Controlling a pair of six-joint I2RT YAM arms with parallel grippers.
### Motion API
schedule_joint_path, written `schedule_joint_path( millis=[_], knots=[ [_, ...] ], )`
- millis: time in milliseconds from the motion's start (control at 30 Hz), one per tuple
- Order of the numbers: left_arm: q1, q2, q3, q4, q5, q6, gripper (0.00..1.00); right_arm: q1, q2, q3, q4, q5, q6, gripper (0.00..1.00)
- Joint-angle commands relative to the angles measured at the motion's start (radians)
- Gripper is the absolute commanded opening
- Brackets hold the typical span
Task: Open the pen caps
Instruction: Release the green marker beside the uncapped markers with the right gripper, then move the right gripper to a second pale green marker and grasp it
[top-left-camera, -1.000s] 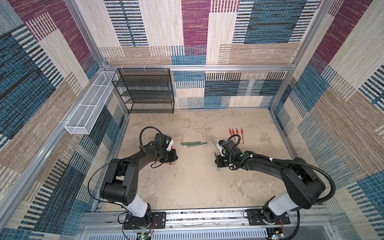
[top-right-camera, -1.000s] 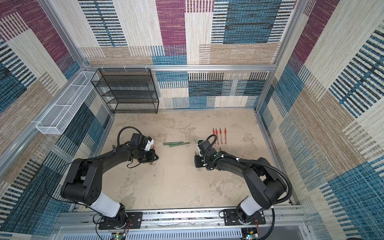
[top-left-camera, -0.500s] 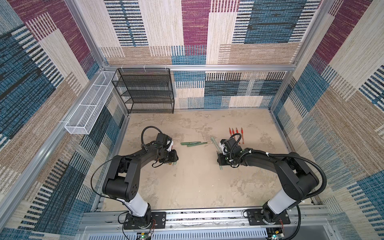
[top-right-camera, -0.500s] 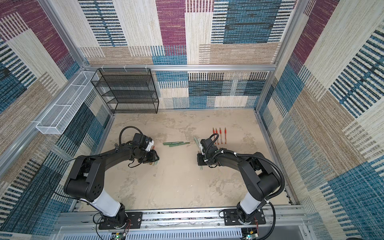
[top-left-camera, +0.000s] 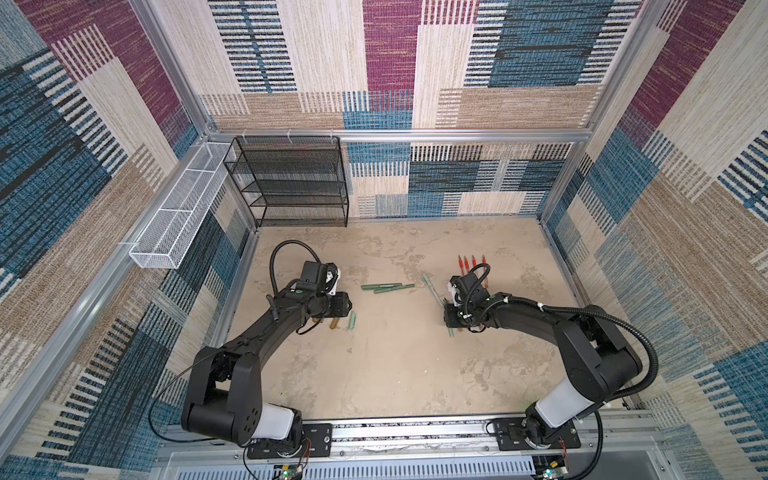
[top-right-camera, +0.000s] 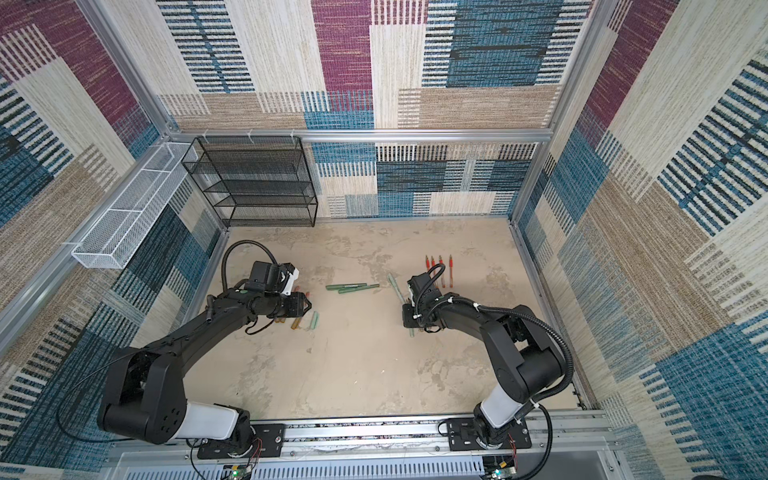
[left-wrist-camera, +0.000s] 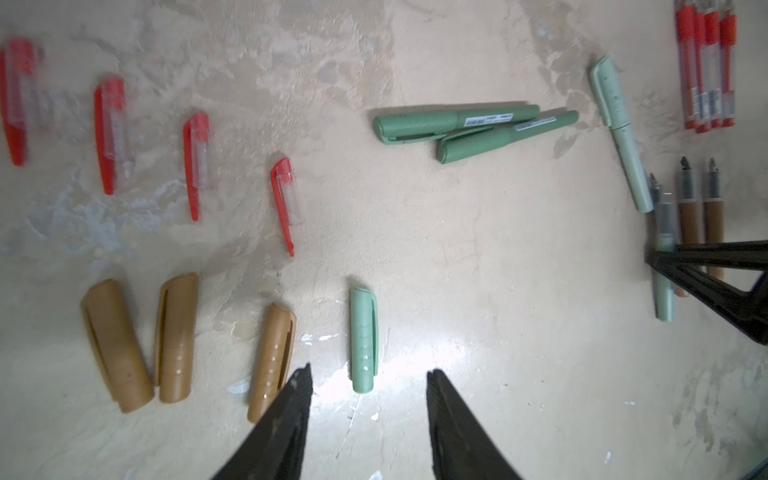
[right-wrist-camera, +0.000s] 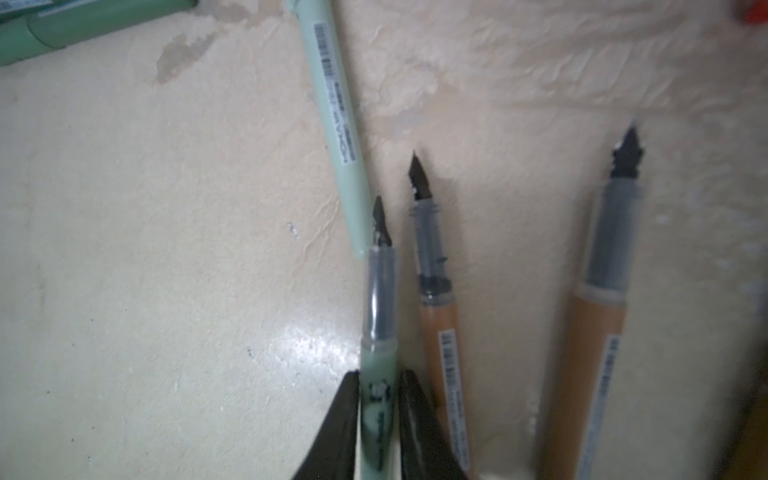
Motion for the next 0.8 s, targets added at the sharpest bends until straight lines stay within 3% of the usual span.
schedule_joint_path(
  millis=[0, 367, 767],
  knots=[
    [0.013, -0.056, -0.011, 0.022, 0.002, 0.041, 0.54, -0.002, -0.002, 0.023, -0.066, 0.03, 0.001, 0.27],
    [0.076, -0.192, -0.027, 0.034, 0.059, 0.075, 0.65, 0.0, -0.02, 0.208, -0.131, -0.005, -0.011, 0.3],
    [0.2, -0.288, -0.021, 0.026, 0.088, 0.066, 0.76, 0.0, 0.24, 0.433, -0.171, 0.021, -0.068, 0.32]
  ],
)
